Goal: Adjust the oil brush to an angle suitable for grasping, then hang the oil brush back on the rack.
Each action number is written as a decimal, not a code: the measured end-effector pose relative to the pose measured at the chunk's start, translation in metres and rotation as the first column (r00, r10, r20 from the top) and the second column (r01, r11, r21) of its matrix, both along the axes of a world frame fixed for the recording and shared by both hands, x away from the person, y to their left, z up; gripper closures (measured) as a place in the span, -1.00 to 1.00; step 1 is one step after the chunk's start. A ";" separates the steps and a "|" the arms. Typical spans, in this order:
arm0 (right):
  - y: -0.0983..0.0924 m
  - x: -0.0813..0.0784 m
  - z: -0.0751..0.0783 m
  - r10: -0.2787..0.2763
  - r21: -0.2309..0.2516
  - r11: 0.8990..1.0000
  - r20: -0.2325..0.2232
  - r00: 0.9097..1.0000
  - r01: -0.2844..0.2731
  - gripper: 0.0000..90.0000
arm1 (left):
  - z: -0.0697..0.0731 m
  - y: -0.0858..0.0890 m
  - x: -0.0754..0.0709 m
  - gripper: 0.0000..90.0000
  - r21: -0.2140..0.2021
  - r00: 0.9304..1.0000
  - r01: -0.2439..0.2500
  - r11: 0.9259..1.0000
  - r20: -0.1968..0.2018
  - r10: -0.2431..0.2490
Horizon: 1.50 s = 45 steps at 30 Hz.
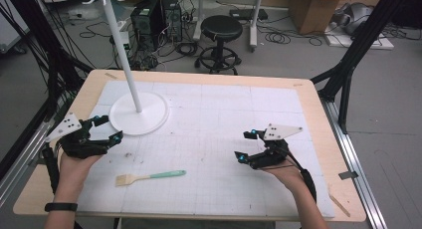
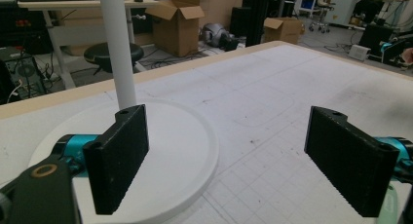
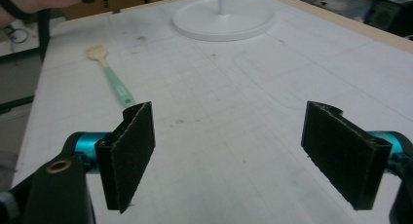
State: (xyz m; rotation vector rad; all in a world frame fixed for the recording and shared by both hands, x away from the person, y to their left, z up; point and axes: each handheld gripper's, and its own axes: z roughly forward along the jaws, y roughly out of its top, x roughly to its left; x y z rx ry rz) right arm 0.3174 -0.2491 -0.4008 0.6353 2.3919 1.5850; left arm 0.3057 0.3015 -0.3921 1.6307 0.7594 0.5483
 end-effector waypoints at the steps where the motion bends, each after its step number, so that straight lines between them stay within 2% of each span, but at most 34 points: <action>1: -0.005 -0.001 -0.001 -0.014 0.002 1.000 -0.003 1.000 0.014 -0.58 | 0.000 0.000 0.000 -0.63 0.001 1.000 0.000 1.000 0.001 0.000; 9: -0.036 -0.011 -0.011 -0.129 0.020 0.991 0.005 0.992 0.129 -0.61 | -0.002 -0.002 0.002 -0.62 0.010 1.000 -0.001 1.000 -0.005 0.001; 18: -0.068 -0.015 -0.015 -0.258 0.072 0.964 0.012 0.966 0.256 -0.61 | -0.004 -0.001 0.004 -0.63 0.006 1.000 -0.006 1.000 -0.001 0.006; 27: -0.083 -0.017 -0.016 -0.306 0.089 0.948 0.007 0.952 0.305 -0.63 | -0.004 -0.003 0.005 -0.63 0.014 1.000 -0.003 1.000 -0.002 0.003; 39: -0.087 -0.015 -0.017 -0.321 0.114 0.941 -0.002 0.947 0.319 -0.63 | -0.001 -0.001 0.001 -0.63 0.007 1.000 -0.002 1.000 0.009 0.002; 45: -0.089 -0.015 -0.015 -0.329 0.126 0.937 -0.005 0.944 0.327 -0.64 | 0.000 0.000 0.000 -0.63 -0.010 1.000 0.005 1.000 0.016 -0.005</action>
